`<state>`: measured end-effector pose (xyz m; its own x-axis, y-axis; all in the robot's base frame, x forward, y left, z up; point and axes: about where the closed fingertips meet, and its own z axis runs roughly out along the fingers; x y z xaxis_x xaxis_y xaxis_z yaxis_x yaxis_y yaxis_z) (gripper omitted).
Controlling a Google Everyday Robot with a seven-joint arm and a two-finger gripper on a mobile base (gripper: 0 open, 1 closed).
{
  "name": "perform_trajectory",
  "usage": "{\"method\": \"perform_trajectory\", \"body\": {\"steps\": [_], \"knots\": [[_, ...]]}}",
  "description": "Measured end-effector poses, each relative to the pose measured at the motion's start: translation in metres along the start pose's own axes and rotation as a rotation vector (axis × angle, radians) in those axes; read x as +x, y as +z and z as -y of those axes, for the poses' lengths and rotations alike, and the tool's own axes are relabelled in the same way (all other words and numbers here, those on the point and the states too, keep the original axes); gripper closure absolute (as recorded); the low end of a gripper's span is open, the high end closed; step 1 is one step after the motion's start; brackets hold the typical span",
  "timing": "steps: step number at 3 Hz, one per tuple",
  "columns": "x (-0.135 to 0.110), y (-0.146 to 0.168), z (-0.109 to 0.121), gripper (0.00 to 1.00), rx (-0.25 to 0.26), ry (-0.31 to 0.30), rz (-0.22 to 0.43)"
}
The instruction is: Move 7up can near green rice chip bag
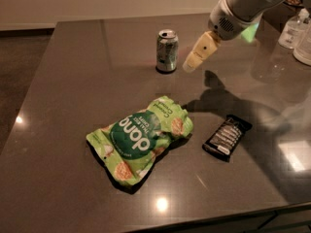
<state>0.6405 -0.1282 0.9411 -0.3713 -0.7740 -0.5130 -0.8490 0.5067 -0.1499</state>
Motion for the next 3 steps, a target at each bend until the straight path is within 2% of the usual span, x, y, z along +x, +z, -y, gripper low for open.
{"method": "perform_trajectory", "body": {"steps": [1, 3], "knots": [[-0.022, 0.026, 0.022, 0.00, 0.041, 0.075, 0.021], [-0.052, 0.056, 0.035, 0.00, 0.037, 0.117, 0.049]]}}
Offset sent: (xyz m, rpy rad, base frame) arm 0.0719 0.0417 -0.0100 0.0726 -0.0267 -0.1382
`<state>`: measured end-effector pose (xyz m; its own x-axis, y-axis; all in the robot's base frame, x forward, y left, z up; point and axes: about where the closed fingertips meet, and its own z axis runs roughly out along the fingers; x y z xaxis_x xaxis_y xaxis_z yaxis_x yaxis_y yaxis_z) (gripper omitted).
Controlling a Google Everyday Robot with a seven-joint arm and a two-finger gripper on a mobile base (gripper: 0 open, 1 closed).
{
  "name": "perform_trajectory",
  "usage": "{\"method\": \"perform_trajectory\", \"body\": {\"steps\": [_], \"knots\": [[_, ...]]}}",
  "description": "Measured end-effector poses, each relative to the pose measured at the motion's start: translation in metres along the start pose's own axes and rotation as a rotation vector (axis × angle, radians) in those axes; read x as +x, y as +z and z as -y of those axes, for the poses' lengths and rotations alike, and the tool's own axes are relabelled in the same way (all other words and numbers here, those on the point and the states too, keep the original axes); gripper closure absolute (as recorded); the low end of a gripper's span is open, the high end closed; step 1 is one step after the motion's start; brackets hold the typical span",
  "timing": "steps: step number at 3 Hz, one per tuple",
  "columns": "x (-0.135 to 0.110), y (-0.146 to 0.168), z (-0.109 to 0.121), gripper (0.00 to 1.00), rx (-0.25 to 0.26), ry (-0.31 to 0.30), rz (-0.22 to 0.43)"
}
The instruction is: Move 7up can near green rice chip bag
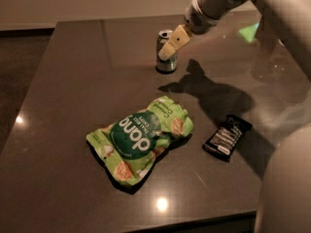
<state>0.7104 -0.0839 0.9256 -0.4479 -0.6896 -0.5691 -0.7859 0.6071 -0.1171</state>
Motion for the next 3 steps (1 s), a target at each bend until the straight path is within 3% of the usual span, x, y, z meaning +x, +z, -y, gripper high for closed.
{"method": "perform_trajectory", "body": {"steps": [2, 3], "knots": [[-0.024, 0.030, 0.006, 0.03, -0.030, -0.008, 0.010], [-0.028, 0.035, 0.006, 0.25, -0.037, -0.016, 0.012]]}}
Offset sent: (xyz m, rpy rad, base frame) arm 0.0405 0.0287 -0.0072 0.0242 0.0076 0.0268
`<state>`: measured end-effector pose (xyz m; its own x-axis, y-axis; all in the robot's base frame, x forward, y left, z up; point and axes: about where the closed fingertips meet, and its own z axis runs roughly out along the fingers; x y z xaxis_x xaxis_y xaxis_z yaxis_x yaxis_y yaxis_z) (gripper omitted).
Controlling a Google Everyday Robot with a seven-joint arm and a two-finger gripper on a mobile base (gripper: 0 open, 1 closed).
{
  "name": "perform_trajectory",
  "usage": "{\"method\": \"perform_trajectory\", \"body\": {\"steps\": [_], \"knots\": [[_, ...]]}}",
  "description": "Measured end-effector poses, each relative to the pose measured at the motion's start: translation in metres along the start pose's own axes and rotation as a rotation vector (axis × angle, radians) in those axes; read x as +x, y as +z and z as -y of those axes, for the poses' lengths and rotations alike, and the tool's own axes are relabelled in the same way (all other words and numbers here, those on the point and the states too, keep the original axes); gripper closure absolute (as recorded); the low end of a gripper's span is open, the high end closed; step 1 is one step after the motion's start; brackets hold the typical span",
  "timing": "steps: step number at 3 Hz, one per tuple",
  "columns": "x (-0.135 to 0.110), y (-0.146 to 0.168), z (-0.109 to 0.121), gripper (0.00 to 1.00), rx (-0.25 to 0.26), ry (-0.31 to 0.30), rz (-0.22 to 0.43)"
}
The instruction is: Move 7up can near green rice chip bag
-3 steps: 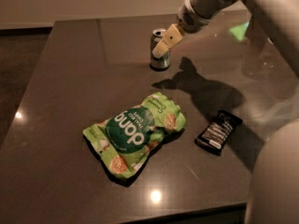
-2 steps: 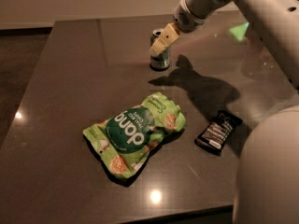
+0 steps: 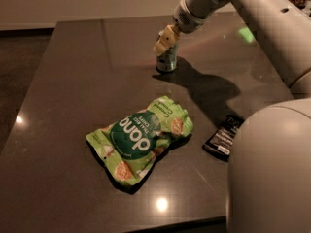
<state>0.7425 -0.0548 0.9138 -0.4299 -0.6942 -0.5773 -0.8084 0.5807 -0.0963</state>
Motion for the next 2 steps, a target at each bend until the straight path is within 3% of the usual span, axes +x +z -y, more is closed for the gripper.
{"method": "perform_trajectory", "body": {"steps": [2], "knots": [[-0.004, -0.014, -0.014, 0.71, -0.011, -0.073, 0.012]]}}
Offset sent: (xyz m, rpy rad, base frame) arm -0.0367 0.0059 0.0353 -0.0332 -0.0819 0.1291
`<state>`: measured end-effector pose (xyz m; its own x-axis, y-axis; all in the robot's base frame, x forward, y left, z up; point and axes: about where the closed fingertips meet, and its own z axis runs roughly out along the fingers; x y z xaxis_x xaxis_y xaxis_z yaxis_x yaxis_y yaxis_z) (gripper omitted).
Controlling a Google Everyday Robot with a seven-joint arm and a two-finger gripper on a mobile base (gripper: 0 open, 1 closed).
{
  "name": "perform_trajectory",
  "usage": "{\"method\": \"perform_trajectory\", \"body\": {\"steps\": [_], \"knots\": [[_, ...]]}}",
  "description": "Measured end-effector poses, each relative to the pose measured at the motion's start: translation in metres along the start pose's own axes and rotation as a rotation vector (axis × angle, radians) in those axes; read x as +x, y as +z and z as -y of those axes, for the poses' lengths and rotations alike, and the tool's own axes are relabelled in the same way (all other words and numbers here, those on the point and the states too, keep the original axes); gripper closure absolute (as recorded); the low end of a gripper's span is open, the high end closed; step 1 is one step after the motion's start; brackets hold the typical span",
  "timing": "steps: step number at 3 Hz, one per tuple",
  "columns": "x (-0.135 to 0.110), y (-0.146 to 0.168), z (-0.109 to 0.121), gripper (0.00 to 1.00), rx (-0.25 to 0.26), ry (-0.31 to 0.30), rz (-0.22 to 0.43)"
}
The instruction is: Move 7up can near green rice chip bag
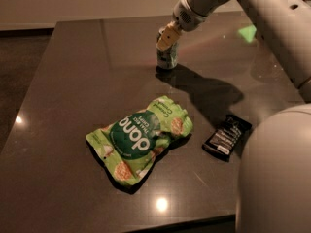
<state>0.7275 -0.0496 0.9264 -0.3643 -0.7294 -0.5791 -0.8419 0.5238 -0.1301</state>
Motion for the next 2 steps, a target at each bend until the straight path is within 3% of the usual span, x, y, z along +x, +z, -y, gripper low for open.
{"method": "perform_trajectory", "body": {"steps": [1, 2], "knots": [[-0.007, -0.023, -0.020, 0.94, -0.015, -0.067, 0.041], [-0.015, -0.045, -0.055, 1.00, -0.059, -0.150, 0.081]]}}
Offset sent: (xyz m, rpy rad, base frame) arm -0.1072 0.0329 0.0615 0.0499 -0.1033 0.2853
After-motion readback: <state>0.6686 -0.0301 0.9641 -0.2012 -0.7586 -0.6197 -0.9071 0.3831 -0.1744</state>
